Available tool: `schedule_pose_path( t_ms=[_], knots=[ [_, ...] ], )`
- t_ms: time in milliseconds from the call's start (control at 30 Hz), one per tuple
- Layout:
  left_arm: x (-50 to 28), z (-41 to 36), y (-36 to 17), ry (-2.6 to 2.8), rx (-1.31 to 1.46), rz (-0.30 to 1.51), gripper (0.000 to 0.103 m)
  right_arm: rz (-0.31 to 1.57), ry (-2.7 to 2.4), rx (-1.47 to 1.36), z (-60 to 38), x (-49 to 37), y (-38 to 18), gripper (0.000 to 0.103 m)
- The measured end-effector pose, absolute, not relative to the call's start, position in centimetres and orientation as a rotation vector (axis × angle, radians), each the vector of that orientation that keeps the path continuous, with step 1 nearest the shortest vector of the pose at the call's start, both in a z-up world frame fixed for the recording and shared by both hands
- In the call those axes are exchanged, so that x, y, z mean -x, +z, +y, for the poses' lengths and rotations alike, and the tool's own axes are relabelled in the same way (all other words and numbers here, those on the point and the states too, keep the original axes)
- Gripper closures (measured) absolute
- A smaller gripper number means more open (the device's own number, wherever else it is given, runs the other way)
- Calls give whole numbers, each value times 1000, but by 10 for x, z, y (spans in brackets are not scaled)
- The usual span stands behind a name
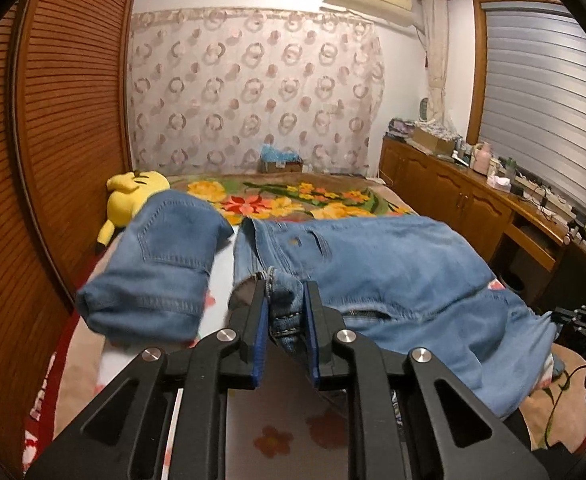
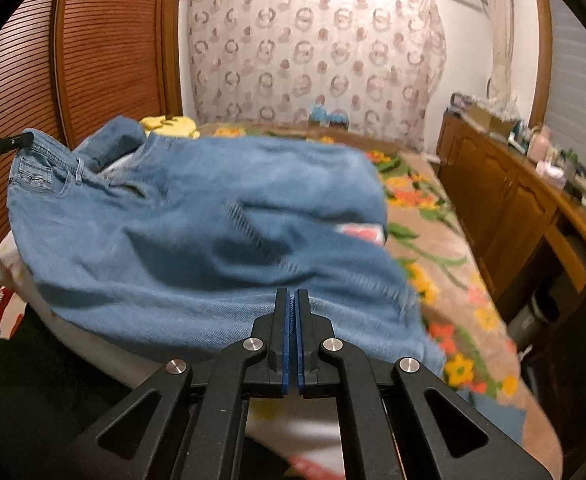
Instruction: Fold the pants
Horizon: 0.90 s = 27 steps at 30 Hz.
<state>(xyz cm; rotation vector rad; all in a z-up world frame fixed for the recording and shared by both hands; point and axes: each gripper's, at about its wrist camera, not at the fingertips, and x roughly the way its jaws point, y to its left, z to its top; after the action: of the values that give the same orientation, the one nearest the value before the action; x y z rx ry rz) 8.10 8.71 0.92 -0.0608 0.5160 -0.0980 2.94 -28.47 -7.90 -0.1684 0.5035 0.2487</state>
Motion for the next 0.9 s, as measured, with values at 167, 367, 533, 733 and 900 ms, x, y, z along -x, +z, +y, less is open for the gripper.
schedule_pose_path(
  t_ms=[167,367,533,733,900],
  knots=[
    [-80,96,18,-85,74,491,86,444,218,178,-289,-31,-67,102],
    [-62,96,28,-94,99,446,86,398,206,180,-281,-21,-71,102],
    [-48,94,42,-103,107,398,87,363,196,199,-279,-17,-69,102],
    [-33,91,62,-127,101,342,87,313,179,211,-283,-9,-64,102],
    [-22,91,75,-135,103,300,87,283,175,229,-281,-2,-65,102]
  ],
)
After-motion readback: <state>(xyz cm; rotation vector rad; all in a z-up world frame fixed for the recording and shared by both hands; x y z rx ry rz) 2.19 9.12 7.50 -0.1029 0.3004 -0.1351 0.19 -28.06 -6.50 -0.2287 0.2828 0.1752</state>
